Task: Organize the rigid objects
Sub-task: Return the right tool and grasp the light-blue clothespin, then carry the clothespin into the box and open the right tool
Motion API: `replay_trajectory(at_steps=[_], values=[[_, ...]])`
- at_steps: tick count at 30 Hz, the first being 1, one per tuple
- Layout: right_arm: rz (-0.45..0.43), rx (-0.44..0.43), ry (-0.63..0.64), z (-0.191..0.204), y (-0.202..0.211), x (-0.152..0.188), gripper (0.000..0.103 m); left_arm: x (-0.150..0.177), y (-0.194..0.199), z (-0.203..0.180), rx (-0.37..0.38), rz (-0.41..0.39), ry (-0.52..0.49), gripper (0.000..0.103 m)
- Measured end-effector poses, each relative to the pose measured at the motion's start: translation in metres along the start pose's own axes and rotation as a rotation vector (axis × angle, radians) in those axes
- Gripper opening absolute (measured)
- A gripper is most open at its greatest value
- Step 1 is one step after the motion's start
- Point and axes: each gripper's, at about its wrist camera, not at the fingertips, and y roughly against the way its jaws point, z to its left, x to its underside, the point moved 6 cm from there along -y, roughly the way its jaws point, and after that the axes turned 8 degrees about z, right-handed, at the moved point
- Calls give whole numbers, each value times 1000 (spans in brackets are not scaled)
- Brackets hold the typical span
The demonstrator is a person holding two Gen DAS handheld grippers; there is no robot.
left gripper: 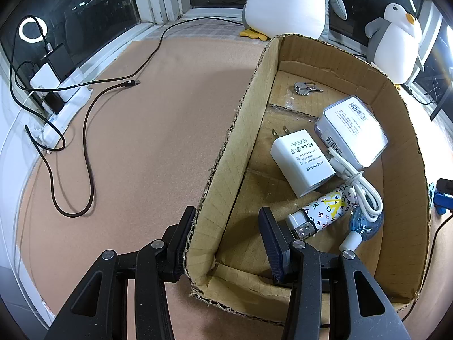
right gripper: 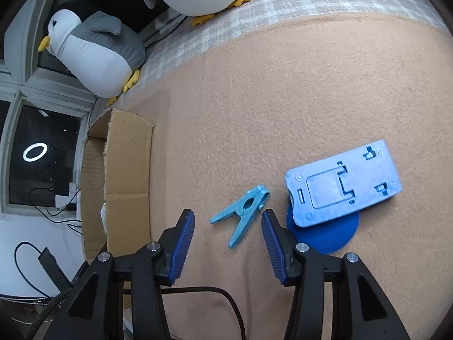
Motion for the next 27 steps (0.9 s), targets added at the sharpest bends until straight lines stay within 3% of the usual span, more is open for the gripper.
replay_trajectory(at_steps=[4,7,12,15,19,27], values=[[-7,61,48,11,-7,-6,45,0,0,-1,2,1,2,49],[-8,126,106,23,-13,-9,32,0,0,-1,2,1,2,49],[-5,270,249,39,-22,-4,29,0,-1,-1,9,1,6,49],[-9,352,331,44,-25,0,20,1,-1,0,12,1,8,49],[-15,360,369,43,-24,3,20,1,-1,0,13,1,9,49],[-72,293,374,45,-6,8,20,1,-1,0,10,2,10,49]])
